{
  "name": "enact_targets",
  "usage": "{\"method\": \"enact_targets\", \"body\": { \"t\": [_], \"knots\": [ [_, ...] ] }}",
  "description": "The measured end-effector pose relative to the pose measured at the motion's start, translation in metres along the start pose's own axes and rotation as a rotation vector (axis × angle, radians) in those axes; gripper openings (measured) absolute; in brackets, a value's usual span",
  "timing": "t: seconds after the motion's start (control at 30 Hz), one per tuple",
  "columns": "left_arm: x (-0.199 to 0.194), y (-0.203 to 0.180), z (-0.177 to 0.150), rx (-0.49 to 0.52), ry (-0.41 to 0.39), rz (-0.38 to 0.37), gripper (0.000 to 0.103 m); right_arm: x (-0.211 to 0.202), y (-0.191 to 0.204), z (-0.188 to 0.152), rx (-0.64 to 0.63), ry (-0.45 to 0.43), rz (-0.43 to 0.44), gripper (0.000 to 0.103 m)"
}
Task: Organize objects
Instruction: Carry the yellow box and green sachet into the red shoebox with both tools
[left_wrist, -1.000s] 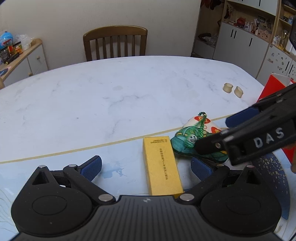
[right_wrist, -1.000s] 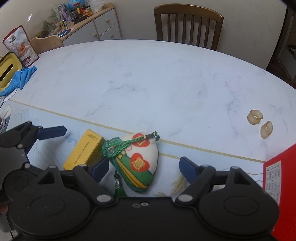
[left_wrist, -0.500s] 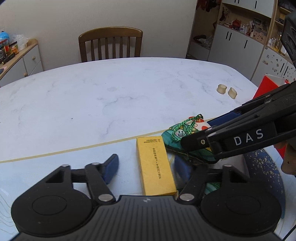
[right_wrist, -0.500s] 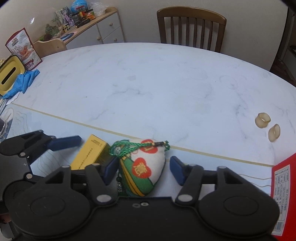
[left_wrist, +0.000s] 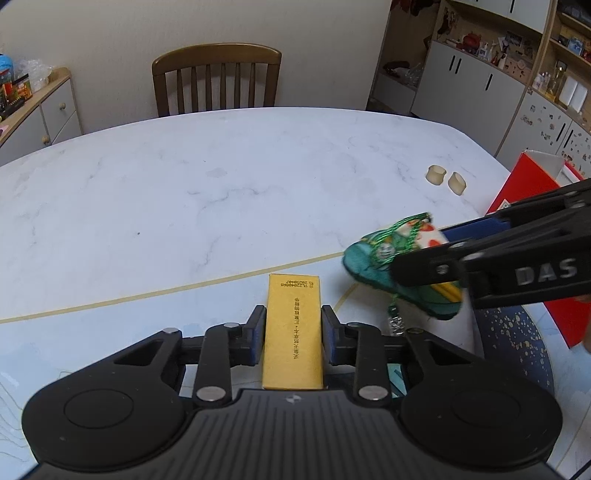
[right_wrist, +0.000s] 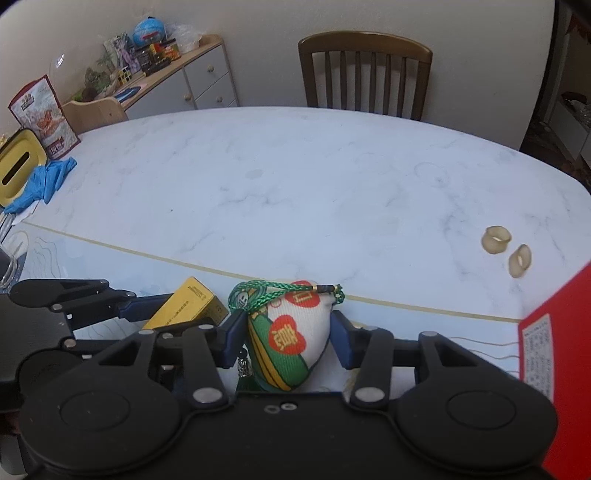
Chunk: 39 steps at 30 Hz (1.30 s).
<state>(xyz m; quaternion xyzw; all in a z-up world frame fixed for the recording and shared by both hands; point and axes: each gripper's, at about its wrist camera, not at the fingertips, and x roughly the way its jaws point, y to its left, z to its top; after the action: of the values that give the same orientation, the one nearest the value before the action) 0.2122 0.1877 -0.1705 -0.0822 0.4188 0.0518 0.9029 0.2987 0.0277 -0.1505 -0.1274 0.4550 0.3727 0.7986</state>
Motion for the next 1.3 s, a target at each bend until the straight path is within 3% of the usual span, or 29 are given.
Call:
{"method": "enact_targets", "body": {
  "t": [0.57,0.97,1.3],
  "knots": [
    [-0.054,-0.006,0.01,-0.02,0.031,-0.034,0.03,-0.092,-0.019,-0.011,0.055,-0.081,0.005,0.047],
    [-0.108,-0.057,0.022,0.062,0.022,-0.045,0.03,-0.165,-0.045,-0.027,0.041,-0.129,0.014,0.047],
    [-0.13,-0.119,0.04,0.102,0.019,-0.054,0.03,-0.213,-0.096,-0.039,0.048,-0.187,0.023,0.047]
  ]
}}
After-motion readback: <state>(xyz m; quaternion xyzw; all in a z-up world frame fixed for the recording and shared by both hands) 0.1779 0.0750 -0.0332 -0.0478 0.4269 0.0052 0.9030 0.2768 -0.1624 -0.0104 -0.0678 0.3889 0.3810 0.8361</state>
